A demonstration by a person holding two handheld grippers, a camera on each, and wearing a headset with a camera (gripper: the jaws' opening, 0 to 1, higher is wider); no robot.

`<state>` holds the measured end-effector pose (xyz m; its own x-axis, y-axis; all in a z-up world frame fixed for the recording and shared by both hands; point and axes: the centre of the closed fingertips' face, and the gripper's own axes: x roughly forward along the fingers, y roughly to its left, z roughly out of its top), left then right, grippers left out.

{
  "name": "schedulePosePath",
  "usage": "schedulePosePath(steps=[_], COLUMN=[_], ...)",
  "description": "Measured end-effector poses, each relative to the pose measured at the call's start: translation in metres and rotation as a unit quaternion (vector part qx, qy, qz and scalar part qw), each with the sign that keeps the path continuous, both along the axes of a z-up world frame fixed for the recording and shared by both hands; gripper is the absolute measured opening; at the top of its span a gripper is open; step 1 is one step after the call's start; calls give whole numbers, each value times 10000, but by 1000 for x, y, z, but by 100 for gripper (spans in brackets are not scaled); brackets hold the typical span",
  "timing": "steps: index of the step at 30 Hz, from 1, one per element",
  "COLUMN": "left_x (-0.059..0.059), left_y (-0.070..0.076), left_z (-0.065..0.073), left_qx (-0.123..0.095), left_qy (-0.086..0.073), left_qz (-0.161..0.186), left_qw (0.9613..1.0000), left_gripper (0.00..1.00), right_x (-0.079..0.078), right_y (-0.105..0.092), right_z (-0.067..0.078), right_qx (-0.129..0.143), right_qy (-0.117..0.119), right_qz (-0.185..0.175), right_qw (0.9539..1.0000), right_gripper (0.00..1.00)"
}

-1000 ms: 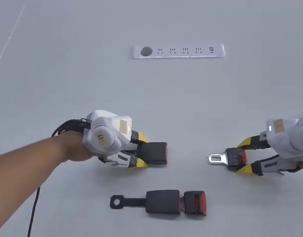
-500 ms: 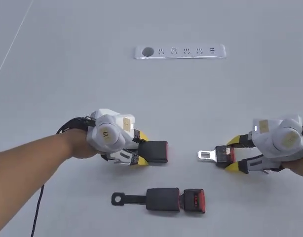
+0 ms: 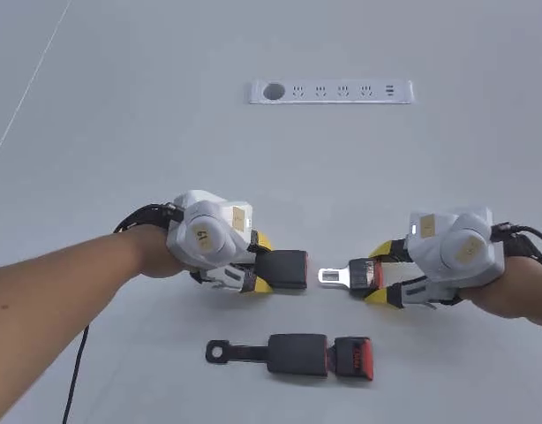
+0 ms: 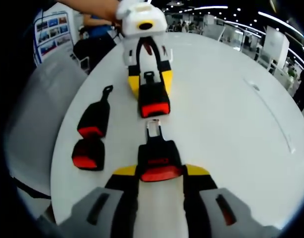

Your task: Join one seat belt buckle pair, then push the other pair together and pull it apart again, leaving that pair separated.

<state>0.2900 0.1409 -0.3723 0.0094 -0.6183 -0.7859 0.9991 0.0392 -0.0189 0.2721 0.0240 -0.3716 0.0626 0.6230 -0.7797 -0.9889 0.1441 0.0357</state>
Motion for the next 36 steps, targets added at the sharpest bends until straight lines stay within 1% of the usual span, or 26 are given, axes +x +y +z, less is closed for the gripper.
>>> schedulePosePath(steps=[3,8,13,15,17,18,20,21,23,24,25,27,29,30,32,33,35,36], left_x=[-1,-1,-2,-2,-2,-2,-2,-2,-2,-3,-2,-2,-2,-2,-2,-2,-2,-2], left_y=[-1,0,0,0,0,0,1,0,0,-1,-1,-1,-1,-1,0,0,-1,-1], left_z=[0,0,0,0,-1,-1,-2,-1,-1,-1,-2,-2,-2,-3,-3,-3,-3,-3], left_qx=[24,56,84,93,101,112,122,118,119,120,117,127,159,165,161,156,184,192], left_qy=[-4,-3,-6,-10,-9,-3,45,43,33,56,39,56,53,45,54,54,57,56], left_qz=[-5,-5,-19,-28,-41,-45,27,30,7,3,-41,-45,-45,-57,-48,-47,-45,-41], left_qw=[10000,10000,10000,10000,9999,9999,9999,9999,9999,9999,9999,9999,9998,9998,9998,9999,9998,9998], left_gripper=[33,33,33,32,32,33,32,32,32,32,32,32,32,31,31,31,31,31], right_x=[1,4,5,7,8,8,9,9,9,10,10,11,11,11,11,12,14,14], right_y=[2,10,13,21,23,24,23,22,26,27,26,28,34,42,46,44,46,46], right_z=[1,1,1,1,2,1,2,2,1,1,2,1,1,1,1,1,0,0], right_qx=[32,43,43,79,76,14,16,31,62,57,53,25,74,160,75,39,108,90], right_qy=[19,10,20,37,42,21,52,60,76,54,71,91,82,115,59,63,92,60], right_qz=[-7,-32,-37,-29,-36,1,-7,-6,-31,-20,-21,-13,-55,-107,-130,-137,-376,-415], right_qw=[10000,10000,10000,10000,10000,10000,10000,10000,9999,10000,10000,10000,9999,9997,9999,9999,9992,9991], right_gripper=[35,35,35,35,35,35,35,35,35,35,34,34,34,34,33,33,33,33])
